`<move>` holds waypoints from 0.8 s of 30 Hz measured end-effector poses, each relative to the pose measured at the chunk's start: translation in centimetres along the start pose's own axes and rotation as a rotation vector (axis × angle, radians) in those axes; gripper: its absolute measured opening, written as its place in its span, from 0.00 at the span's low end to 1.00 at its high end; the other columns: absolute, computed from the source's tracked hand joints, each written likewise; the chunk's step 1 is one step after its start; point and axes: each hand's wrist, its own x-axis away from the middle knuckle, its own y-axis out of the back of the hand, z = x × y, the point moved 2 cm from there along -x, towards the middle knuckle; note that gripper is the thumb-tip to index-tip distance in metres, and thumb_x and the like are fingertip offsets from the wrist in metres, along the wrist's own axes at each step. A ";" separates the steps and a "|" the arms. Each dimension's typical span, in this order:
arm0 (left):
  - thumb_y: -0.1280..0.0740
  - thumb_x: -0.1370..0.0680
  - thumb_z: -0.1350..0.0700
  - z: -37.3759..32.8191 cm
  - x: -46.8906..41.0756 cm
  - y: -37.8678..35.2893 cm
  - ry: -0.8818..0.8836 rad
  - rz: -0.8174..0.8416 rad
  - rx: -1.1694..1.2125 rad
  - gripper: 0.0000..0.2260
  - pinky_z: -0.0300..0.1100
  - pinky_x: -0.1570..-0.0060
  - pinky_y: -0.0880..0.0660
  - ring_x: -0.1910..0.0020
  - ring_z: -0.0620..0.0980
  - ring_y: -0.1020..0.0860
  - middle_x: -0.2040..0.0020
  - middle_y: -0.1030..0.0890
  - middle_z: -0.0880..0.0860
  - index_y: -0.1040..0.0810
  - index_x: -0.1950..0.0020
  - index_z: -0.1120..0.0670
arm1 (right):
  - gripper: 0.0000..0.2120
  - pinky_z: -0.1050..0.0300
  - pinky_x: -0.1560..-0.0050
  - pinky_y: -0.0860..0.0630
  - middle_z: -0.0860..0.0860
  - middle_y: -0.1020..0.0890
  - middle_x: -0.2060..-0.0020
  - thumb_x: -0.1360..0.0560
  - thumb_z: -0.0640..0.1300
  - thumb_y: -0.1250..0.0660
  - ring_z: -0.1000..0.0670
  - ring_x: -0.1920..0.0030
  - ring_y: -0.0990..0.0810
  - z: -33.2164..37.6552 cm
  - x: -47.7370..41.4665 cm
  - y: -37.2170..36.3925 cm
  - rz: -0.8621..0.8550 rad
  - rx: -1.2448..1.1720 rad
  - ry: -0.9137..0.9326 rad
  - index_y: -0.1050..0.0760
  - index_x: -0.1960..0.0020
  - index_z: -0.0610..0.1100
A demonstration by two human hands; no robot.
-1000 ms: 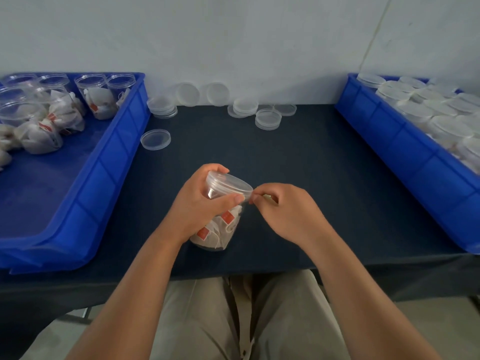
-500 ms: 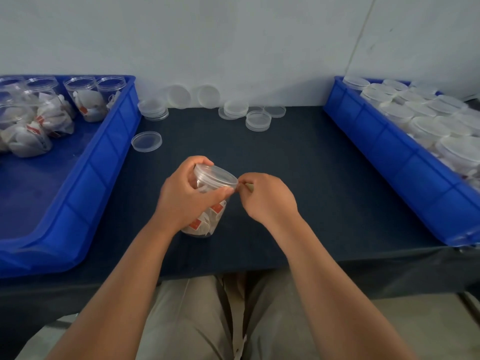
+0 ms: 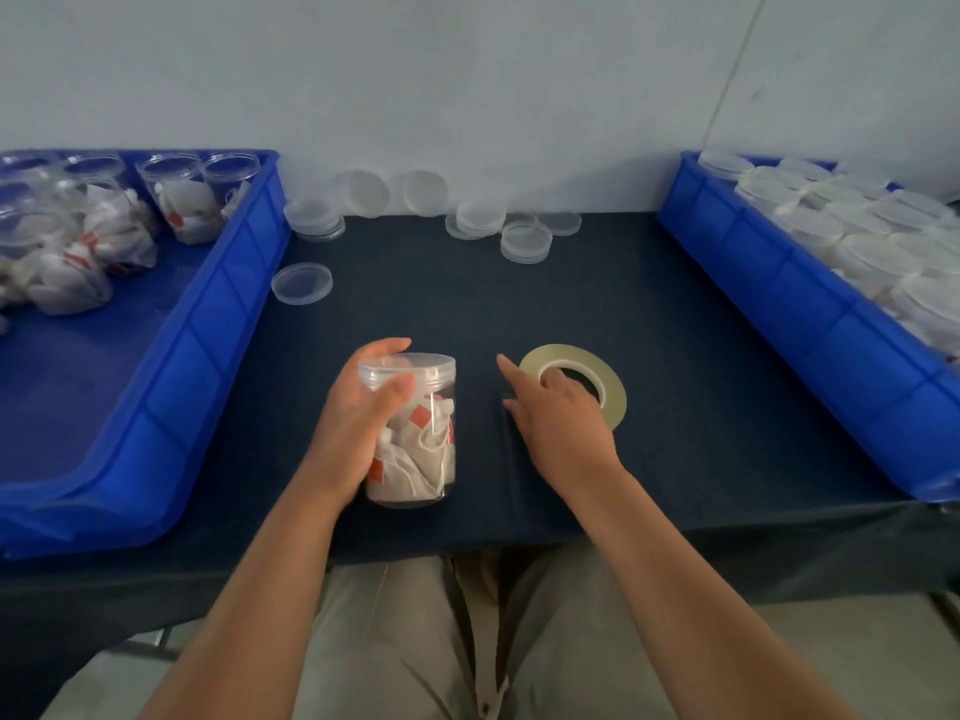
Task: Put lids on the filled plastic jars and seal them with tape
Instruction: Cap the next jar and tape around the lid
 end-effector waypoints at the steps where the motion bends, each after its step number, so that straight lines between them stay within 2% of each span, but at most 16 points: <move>1: 0.29 0.30 0.38 0.1 0.1 -0.1 0.001 0.001 0.003 0.29 0.50 0.46 0.17 0.42 0.55 0.15 0.41 0.16 0.50 0.23 0.30 0.45 | 0.29 0.48 0.41 0.23 0.46 0.23 0.41 0.12 0.56 0.46 0.45 0.43 0.23 0.1 0.2 -0.1 -0.010 0.032 0.017 0.51 0.15 0.56; 3: 0.29 0.30 0.38 0.1 0.2 -0.3 -0.002 -0.005 0.006 0.29 0.44 0.50 0.17 0.43 0.52 0.15 0.42 0.16 0.45 0.23 0.30 0.45 | 0.30 0.47 0.35 0.26 0.47 0.24 0.37 0.13 0.58 0.45 0.44 0.38 0.25 0.4 0.6 -0.1 -0.011 0.072 0.006 0.50 0.15 0.55; 5: 0.29 0.30 0.38 0.0 0.2 -0.5 -0.013 -0.010 0.010 0.29 0.42 0.49 0.18 0.44 0.50 0.15 0.43 0.16 0.43 0.24 0.30 0.46 | 0.28 0.47 0.28 0.31 0.47 0.26 0.31 0.14 0.61 0.46 0.43 0.31 0.29 0.9 0.8 0.1 -0.024 0.035 -0.013 0.41 0.16 0.54; 6: 0.29 0.30 0.38 -0.1 0.2 -0.5 -0.020 -0.009 0.012 0.29 0.41 0.48 0.18 0.43 0.49 0.15 0.43 0.16 0.42 0.24 0.30 0.46 | 0.28 0.48 0.26 0.33 0.48 0.27 0.29 0.15 0.63 0.46 0.44 0.28 0.31 1.3 0.9 0.5 -0.066 -0.085 -0.019 0.37 0.18 0.53; 8: 0.30 0.28 0.38 -0.1 0.4 -0.6 -0.029 0.006 0.008 0.29 0.41 0.47 0.18 0.41 0.49 0.16 0.41 0.16 0.43 0.25 0.29 0.46 | 0.32 0.56 0.27 0.35 0.55 0.27 0.27 0.19 0.71 0.47 0.54 0.25 0.32 2.8 1.1 1.3 -0.112 -0.533 -0.014 0.31 0.22 0.56; 10: 0.30 0.26 0.38 0.1 0.5 -0.8 -0.027 0.027 0.009 0.27 0.42 0.46 0.18 0.40 0.50 0.16 0.39 0.16 0.46 0.25 0.29 0.46 | 0.33 0.59 0.29 0.29 0.61 0.25 0.28 0.22 0.74 0.43 0.60 0.28 0.28 4.6 1.2 1.8 0.008 -1.013 0.025 0.33 0.22 0.60; 12: 0.32 0.24 0.38 0.5 0.6 -1.0 -0.014 0.037 0.038 0.27 0.44 0.46 0.17 0.40 0.53 0.16 0.38 0.16 0.51 0.25 0.28 0.49 | 0.27 0.59 0.37 0.21 0.59 0.19 0.34 0.18 0.65 0.38 0.57 0.33 0.21 6.0 1.2 1.7 0.152 -1.345 0.035 0.32 0.22 0.57; 14: 0.33 0.23 0.39 0.7 0.6 -1.1 0.001 0.025 0.106 0.28 0.48 0.46 0.17 0.41 0.57 0.16 0.37 0.17 0.56 0.25 0.28 0.51 | 0.23 0.58 0.37 0.21 0.56 0.17 0.35 0.14 0.57 0.39 0.54 0.34 0.19 6.6 1.3 1.3 0.170 -1.523 0.024 0.32 0.21 0.55; 18: 0.34 0.22 0.39 0.8 0.4 -1.1 0.002 0.032 0.137 0.27 0.52 0.44 0.18 0.40 0.59 0.17 0.35 0.19 0.59 0.25 0.28 0.53 | 0.21 0.45 0.28 0.25 0.51 0.20 0.30 0.16 0.57 0.37 0.47 0.29 0.21 7.5 1.8 0.5 0.200 -1.817 -0.032 0.29 0.23 0.60; 22: 0.34 0.21 0.37 0.7 0.2 -1.2 -0.033 0.049 0.093 0.29 0.52 0.42 0.18 0.38 0.59 0.18 0.35 0.18 0.57 0.26 0.28 0.54 | 0.20 0.46 0.27 0.26 0.50 0.22 0.28 0.16 0.56 0.36 0.45 0.27 0.23 7.4 1.8 0.0 0.220 -1.953 -0.055 0.28 0.24 0.61; 24: 0.40 0.19 0.33 0.7 0.2 -1.3 -0.038 0.043 0.069 0.29 0.49 0.42 0.18 0.37 0.57 0.18 0.35 0.18 0.55 0.25 0.28 0.51 | 0.19 0.45 0.26 0.27 0.50 0.22 0.27 0.15 0.54 0.38 0.45 0.27 0.23 7.3 1.9 0.1 0.225 -1.993 -0.066 0.27 0.24 0.58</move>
